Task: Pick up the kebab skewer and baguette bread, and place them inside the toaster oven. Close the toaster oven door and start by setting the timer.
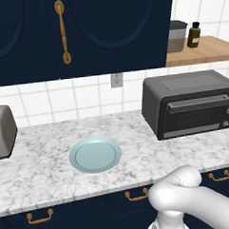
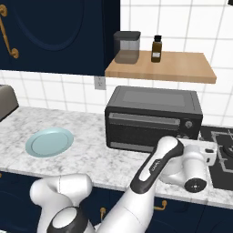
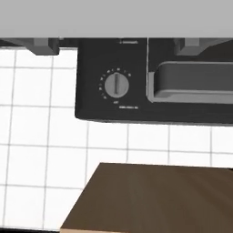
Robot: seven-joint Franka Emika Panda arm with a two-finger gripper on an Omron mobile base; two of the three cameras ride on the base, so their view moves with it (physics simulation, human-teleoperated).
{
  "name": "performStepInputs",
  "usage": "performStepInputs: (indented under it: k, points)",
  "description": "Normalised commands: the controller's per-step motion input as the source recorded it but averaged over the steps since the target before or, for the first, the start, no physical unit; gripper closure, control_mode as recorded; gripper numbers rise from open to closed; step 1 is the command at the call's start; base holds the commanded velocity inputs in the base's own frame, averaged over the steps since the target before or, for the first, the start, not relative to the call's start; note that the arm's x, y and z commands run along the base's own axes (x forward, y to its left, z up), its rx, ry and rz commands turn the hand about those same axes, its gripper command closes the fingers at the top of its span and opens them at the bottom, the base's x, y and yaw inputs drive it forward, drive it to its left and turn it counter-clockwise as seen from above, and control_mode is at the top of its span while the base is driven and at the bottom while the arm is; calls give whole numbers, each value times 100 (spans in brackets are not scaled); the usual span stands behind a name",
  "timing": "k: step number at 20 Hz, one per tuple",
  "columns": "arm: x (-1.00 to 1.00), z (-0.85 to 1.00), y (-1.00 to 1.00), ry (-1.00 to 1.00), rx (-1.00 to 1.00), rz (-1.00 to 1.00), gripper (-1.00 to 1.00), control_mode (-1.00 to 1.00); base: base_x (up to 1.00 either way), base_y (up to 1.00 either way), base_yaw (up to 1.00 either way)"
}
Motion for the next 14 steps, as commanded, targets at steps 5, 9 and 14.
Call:
performStepInputs:
  k: [5, 9, 14]
  points:
    - [36, 0, -2, -2, 0, 0, -100, -100, 0, 0, 0]
    - [38, 0, -1, -1, 1, 2, -100, -100, 0, 0, 0]
    - [33, 0, -15, 0, 1, 3, -100, -100, 0, 0, 0]
